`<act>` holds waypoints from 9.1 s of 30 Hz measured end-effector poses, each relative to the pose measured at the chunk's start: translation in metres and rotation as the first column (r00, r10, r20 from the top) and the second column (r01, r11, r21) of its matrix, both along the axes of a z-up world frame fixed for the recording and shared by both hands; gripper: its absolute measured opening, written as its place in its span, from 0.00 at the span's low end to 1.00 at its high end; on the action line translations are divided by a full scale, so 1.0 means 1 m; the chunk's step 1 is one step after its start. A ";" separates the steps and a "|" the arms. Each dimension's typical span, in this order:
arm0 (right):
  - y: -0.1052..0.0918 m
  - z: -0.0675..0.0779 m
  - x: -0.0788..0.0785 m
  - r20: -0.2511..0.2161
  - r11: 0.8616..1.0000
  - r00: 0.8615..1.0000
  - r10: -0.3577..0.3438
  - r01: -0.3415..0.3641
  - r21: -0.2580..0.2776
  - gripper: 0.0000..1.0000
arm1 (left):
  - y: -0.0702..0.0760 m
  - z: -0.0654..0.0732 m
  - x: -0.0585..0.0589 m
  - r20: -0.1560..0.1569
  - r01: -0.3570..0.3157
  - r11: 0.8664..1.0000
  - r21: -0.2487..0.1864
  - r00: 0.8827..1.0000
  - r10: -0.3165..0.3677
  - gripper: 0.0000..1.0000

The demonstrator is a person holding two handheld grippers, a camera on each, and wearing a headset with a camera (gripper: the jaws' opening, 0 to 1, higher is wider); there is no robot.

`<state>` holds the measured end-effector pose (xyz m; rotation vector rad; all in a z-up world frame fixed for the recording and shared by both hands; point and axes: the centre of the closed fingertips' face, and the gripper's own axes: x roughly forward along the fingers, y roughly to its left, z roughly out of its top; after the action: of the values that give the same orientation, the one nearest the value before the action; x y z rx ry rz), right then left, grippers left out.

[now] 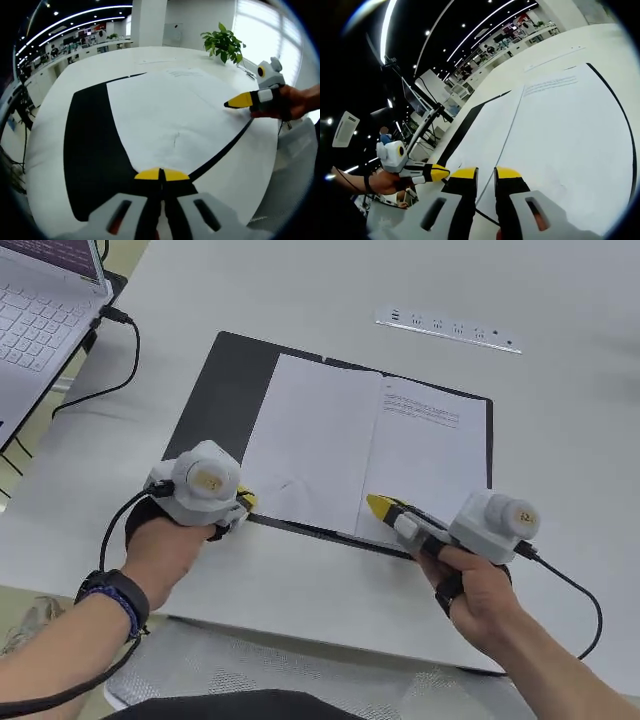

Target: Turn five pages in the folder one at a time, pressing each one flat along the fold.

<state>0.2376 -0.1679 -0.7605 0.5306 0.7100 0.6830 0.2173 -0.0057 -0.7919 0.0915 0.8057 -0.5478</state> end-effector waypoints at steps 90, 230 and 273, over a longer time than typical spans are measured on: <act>0.007 -0.005 0.241 -0.008 0.928 0.947 -0.320 0.315 0.200 0.00 | 0.000 0.001 0.000 -0.032 -0.050 0.998 -0.037 0.998 0.049 0.00; 0.007 0.010 -0.050 -0.012 0.969 1.000 0.014 -0.011 0.247 0.01 | -0.009 0.019 -0.013 -0.035 -0.094 0.996 0.007 0.995 0.094 0.11; -0.124 0.054 -0.066 0.194 0.988 0.980 -0.038 0.066 -0.139 0.47 | 0.012 0.092 -0.054 0.084 -0.119 0.993 -0.008 0.989 0.119 0.42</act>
<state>0.1717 -0.2922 -0.7067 0.3435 0.5587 0.6188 0.1634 0.0061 -0.6996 0.0630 0.7236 -0.4295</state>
